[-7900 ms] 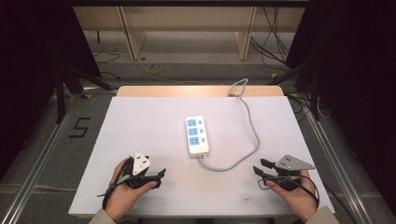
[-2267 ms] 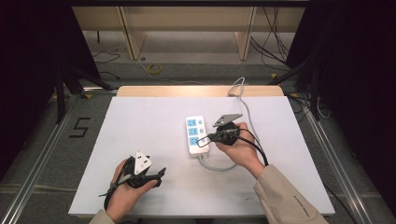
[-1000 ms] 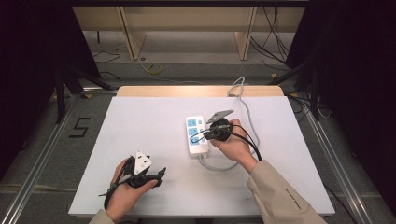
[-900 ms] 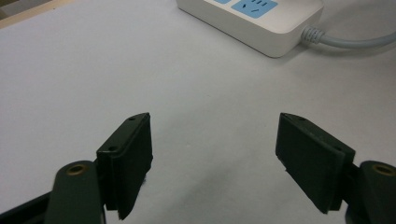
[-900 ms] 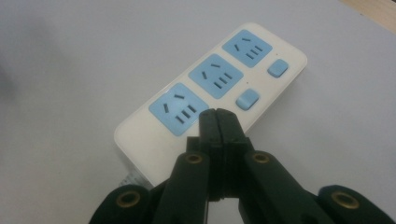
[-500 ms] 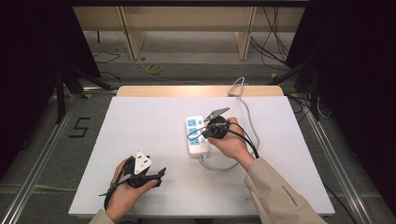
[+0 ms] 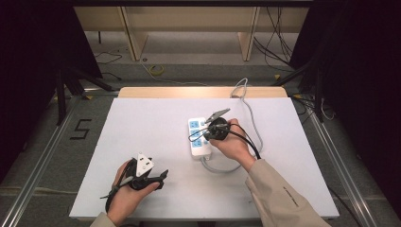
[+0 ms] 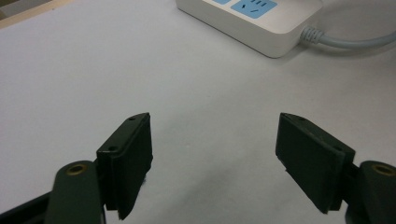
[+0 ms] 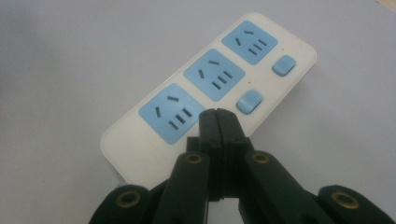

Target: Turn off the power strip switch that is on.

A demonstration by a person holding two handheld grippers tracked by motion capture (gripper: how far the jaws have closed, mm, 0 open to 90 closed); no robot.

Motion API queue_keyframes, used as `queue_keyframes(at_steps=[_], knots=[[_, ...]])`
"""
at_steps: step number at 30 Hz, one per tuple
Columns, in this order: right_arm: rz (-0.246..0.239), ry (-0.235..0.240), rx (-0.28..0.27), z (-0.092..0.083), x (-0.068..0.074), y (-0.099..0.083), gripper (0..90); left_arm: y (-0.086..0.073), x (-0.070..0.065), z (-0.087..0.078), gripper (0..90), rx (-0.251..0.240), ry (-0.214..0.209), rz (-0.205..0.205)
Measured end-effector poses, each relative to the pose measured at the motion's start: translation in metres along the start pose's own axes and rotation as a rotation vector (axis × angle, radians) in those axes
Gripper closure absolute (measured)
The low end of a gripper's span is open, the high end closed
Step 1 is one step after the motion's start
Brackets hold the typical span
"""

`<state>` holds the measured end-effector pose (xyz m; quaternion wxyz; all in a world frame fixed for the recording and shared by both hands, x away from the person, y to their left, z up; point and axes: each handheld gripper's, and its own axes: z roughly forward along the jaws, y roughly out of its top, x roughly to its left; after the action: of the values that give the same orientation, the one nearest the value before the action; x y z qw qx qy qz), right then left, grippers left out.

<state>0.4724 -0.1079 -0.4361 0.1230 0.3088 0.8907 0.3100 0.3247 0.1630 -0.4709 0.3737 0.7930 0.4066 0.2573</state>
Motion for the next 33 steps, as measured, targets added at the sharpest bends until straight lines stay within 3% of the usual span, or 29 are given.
queue_keyframes(at_steps=[33], knots=[[0.004, 0.009, 0.069, 0.016, 0.000, 0.007, 90.0, 0.000, 0.000, 0.001, 27.0, 0.001, -0.003, 0.002]])
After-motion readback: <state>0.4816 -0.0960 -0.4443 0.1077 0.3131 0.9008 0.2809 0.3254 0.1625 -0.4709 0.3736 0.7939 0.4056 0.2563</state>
